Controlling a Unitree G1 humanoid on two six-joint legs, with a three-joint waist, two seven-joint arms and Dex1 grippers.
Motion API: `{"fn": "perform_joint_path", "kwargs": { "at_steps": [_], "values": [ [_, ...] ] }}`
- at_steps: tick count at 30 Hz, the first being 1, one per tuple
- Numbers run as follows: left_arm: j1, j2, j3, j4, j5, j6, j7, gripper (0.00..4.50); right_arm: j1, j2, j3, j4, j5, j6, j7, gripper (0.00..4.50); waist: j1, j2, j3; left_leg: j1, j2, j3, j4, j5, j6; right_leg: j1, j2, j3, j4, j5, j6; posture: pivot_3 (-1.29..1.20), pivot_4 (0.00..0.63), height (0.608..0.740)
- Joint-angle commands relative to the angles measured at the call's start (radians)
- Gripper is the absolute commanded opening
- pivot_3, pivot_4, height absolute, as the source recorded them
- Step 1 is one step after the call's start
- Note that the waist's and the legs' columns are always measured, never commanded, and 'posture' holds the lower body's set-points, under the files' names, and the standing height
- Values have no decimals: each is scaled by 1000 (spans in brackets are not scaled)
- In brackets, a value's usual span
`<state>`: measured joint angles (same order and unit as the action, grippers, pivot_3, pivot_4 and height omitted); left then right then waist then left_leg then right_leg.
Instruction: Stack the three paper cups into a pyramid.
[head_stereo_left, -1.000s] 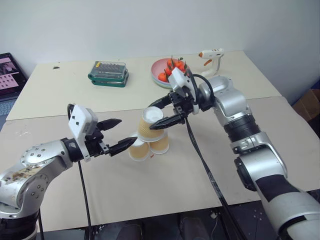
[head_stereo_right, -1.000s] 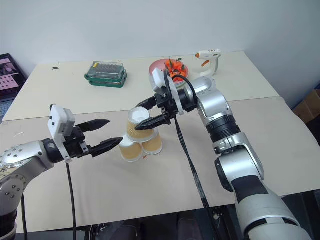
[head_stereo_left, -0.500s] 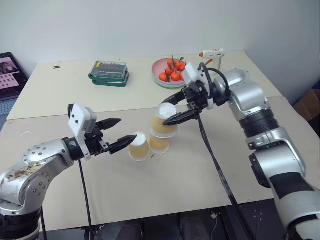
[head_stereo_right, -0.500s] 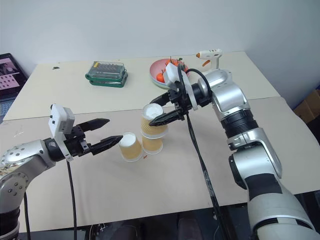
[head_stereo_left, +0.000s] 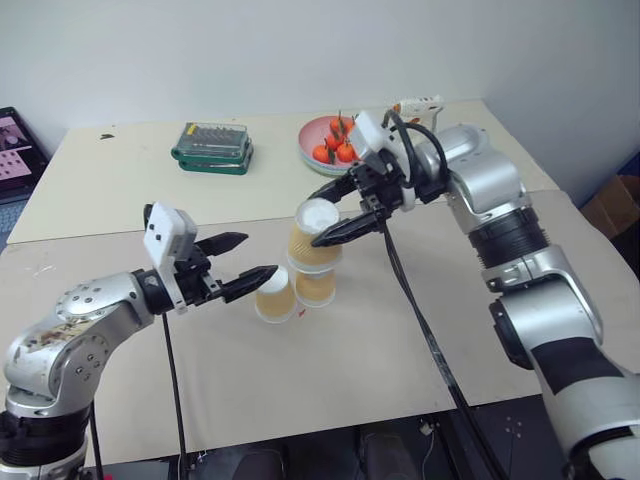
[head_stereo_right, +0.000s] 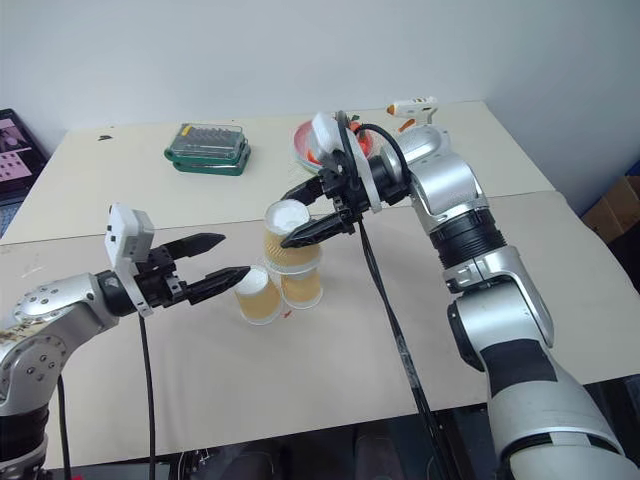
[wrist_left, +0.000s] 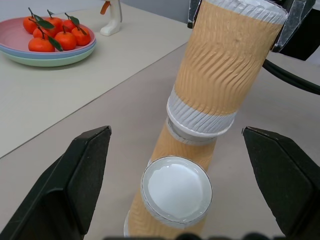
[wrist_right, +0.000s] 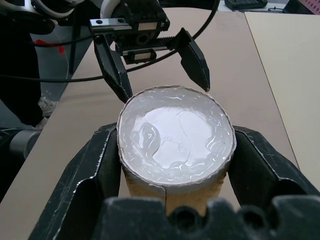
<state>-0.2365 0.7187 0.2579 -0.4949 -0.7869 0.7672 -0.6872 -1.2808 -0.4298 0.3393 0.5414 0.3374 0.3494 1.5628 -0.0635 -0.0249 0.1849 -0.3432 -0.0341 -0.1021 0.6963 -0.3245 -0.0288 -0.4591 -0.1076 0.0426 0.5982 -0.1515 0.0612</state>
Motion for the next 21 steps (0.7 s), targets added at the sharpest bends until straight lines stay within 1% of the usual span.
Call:
{"fn": "perform_joint_path", "kwargs": {
  "at_steps": [1, 13, 15, 16, 17, 18, 21],
  "values": [
    [4, -3, 20, -26, -5, -24, 10, 4500, -37, 30, -18, -3, 19, 1, 52, 2777, -2, 0, 0, 0, 0, 0, 0, 0, 0, 0, 0, 0, 0, 0, 0, 0, 150, 725],
    [26, -4, 33, -47, -15, -20, 36, 4500, -28, 132, -30, 135, -55, -68, 13, 2777, -5, 0, 0, 0, 0, 0, 0, 0, -1, -1, 0, 0, 2, 0, 0, 0, 150, 725],
    [26, -4, 35, -47, -16, -20, 38, 4500, -31, 144, -40, 162, -66, -85, -4, 3762, -6, 0, 0, 0, 0, 0, 0, 0, -1, -1, 0, 0, 2, 0, 0, 0, 150, 725],
    [24, -4, 34, -46, -17, -19, 39, 4500, -35, 150, -47, 177, -70, -92, -11, 3939, -6, 0, 0, 0, 0, 0, 0, 0, -1, -1, 0, 0, 2, 0, 0, 0, 150, 725],
    [22, -4, 33, -46, -16, -20, 39, 4500, -36, 152, -50, 187, -76, -104, -15, 4320, -6, 0, 0, 0, 0, 0, 0, 1, -2, -1, 0, 0, 3, 0, 0, 0, 150, 725],
    [21, -4, 31, -45, -17, -20, 39, 4500, -36, 152, -50, 196, -88, -119, -23, 4415, -6, 0, 0, 0, 0, 0, 0, 2, -4, -1, 0, 0, 3, 0, 0, 0, 150, 725],
    [14, -5, 26, -40, -16, -22, 38, 4500, -40, 140, -46, 216, -112, -130, -15, 4415, -6, 0, 0, 0, 0, 0, 0, 2, -4, -1, 0, 0, 3, 0, 0, 0, 150, 725]
  ]
}}
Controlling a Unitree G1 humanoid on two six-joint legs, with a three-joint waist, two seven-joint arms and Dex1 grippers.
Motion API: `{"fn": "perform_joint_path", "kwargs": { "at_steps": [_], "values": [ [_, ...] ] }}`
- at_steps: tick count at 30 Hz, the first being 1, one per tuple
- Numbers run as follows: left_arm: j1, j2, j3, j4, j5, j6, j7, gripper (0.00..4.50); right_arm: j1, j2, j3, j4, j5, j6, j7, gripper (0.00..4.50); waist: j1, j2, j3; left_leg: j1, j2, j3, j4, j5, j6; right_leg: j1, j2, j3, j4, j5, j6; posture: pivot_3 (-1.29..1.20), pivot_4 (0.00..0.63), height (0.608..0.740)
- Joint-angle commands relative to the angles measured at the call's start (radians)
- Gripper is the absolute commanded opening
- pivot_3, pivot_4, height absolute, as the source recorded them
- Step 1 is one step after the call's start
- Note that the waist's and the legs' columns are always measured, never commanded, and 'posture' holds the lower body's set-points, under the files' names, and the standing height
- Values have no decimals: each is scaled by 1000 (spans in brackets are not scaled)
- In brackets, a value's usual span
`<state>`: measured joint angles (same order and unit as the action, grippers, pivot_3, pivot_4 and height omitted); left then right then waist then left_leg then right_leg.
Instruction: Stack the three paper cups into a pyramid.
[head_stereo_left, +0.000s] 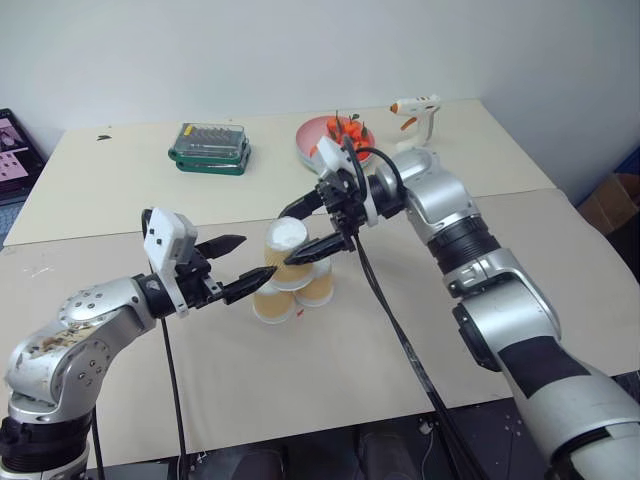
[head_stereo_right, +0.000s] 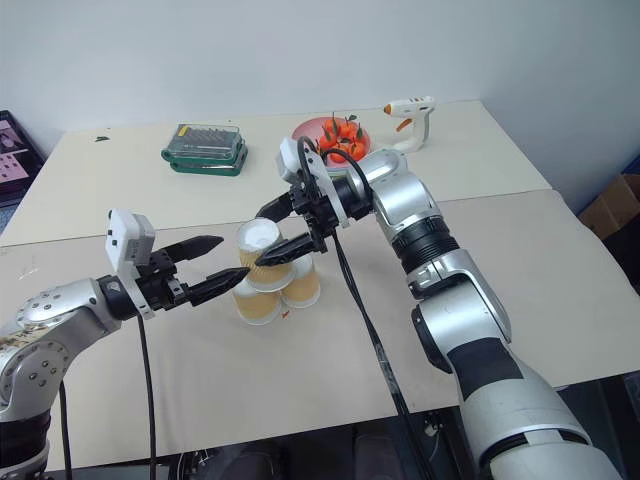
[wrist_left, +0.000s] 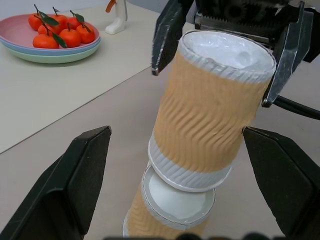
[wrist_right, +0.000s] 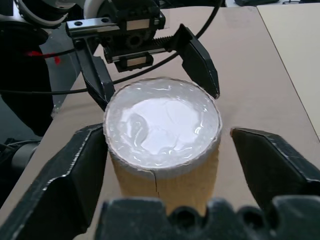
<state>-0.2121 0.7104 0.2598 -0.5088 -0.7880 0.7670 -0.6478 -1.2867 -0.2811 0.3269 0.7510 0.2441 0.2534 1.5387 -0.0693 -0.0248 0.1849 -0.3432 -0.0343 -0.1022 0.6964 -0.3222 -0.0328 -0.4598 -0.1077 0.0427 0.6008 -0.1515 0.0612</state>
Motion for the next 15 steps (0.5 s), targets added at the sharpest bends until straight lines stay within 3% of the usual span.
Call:
{"fn": "perform_joint_path", "kwargs": {
  "at_steps": [1, 8, 15],
  "values": [
    [-15, 2, 22, -23, -14, -22, -2, 4500, -37, -22, -36, 10, -18, -33, 33, 4415, 0, 0, 0, 0, 0, 0, 0, 0, 0, 0, 0, 0, 0, 0, 0, 0, 150, 725],
    [-24, -2, 41, -12, -35, -19, -4, 4500, -53, -167, -42, -13, 81, 51, 76, 4415, 3, 0, 0, -1, 0, 0, 0, 0, 0, 0, 0, 0, 0, 0, 0, 0, 150, 725],
    [26, -7, 215, 14, -128, -3, 50, 4500, 3, -306, -128, -45, 121, 103, 60, 4415, -3, 0, 0, -1, 0, 0, 0, -2, 4, 0, 0, 0, -1, 0, 0, 0, 150, 725]
  ]
}}
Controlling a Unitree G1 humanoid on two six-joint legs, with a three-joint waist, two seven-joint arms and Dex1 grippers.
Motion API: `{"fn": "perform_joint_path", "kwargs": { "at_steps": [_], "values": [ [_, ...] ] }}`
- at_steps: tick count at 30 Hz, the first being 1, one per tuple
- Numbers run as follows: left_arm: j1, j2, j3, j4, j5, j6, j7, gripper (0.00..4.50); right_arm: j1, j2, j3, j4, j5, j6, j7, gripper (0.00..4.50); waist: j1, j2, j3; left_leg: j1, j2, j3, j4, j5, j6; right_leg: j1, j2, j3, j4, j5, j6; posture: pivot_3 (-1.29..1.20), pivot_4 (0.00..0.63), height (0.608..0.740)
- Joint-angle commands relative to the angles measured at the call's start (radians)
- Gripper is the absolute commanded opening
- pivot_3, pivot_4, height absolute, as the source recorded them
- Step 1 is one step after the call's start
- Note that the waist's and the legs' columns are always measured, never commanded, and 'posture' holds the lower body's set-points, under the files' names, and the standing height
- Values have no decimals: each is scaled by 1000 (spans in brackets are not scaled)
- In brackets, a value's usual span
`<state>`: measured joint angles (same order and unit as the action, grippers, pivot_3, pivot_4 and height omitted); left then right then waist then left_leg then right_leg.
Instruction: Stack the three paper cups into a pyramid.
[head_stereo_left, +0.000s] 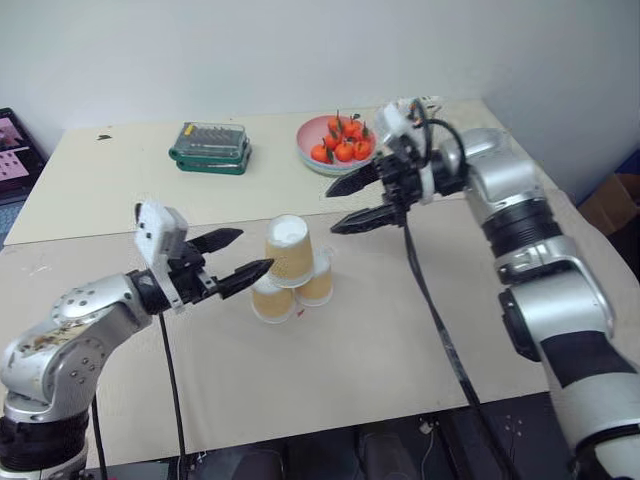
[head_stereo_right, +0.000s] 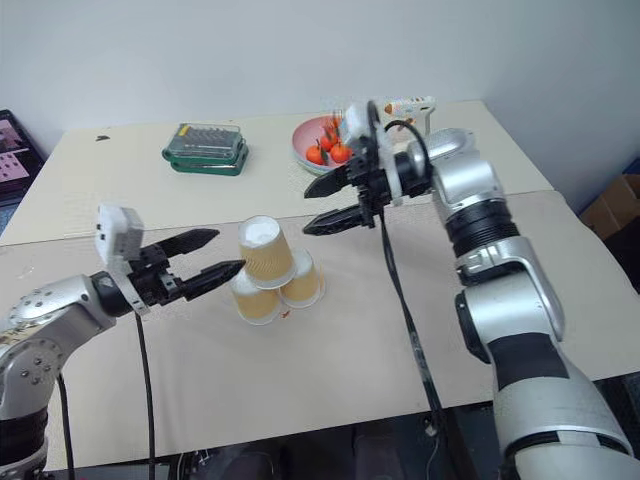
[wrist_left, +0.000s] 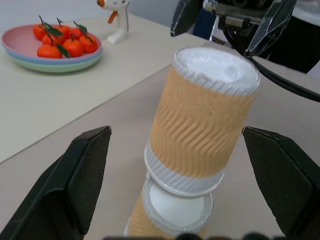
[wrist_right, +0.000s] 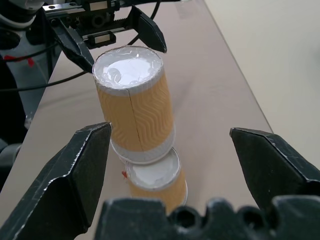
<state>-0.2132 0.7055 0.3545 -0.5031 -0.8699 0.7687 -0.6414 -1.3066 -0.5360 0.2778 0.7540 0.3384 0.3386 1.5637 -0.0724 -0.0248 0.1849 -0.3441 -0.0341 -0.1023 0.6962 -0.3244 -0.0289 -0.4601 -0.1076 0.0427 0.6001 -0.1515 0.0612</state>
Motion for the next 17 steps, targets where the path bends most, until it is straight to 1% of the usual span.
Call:
{"fn": "perform_joint_path", "kwargs": {
  "at_steps": [1, 3, 6, 9, 11, 14, 17],
  "values": [
    [36, -4, 140, 12, -47, -8, 57, 4500, 36, -62, -94, -55, 24, 19, 27, 4415, 2, 0, 0, 0, 0, 0, 0, 0, 0, 0, 0, 0, 0, 0, 0, 0, 150, 725],
    [64, -13, 186, 29, -67, 4, 97, 4500, 77, -88, -134, -88, 35, 43, 6, 4415, 4, 0, 0, 0, 0, 0, 0, 0, 0, 0, 0, 0, 0, 0, 0, 0, 150, 725],
    [154, -47, 275, 4, -115, 5, 138, 4500, 180, -128, -219, -129, 29, 37, -107, 4415, 5, 0, 0, 0, 0, 0, 0, 0, 0, 0, 0, 0, -1, 0, 0, 0, 150, 725],
    [241, -68, 318, -10, -128, 1, 161, 4500, 273, -154, -289, -180, 30, 48, -200, 4415, 10, 0, 0, -1, 0, 0, 0, 0, 1, 0, -1, 0, -1, 0, 0, 0, 150, 725],
    [305, -97, 324, -5, -107, -18, 175, 4500, 357, -171, -356, -191, 17, 34, -322, 4415, 13, 0, 0, -1, 0, 0, 0, 0, 1, 0, -1, 0, -2, 0, 0, 0, 150, 725],
    [351, -126, 284, 35, -17, -64, 204, 4500, 454, -161, -435, -229, 5, 29, -496, 4415, 24, 0, 0, 0, 0, 1, 0, -1, 1, 1, -1, 0, -4, 0, 0, 0, 150, 725],
    [375, -147, 194, 95, 163, -168, 232, 4500, 547, -135, -464, -286, -26, 15, -644, 4415, 29, 0, 0, 1, 0, 3, 0, 0, 1, 2, -1, 1, -4, 0, 0, 0, 150, 725]
  ]
}}
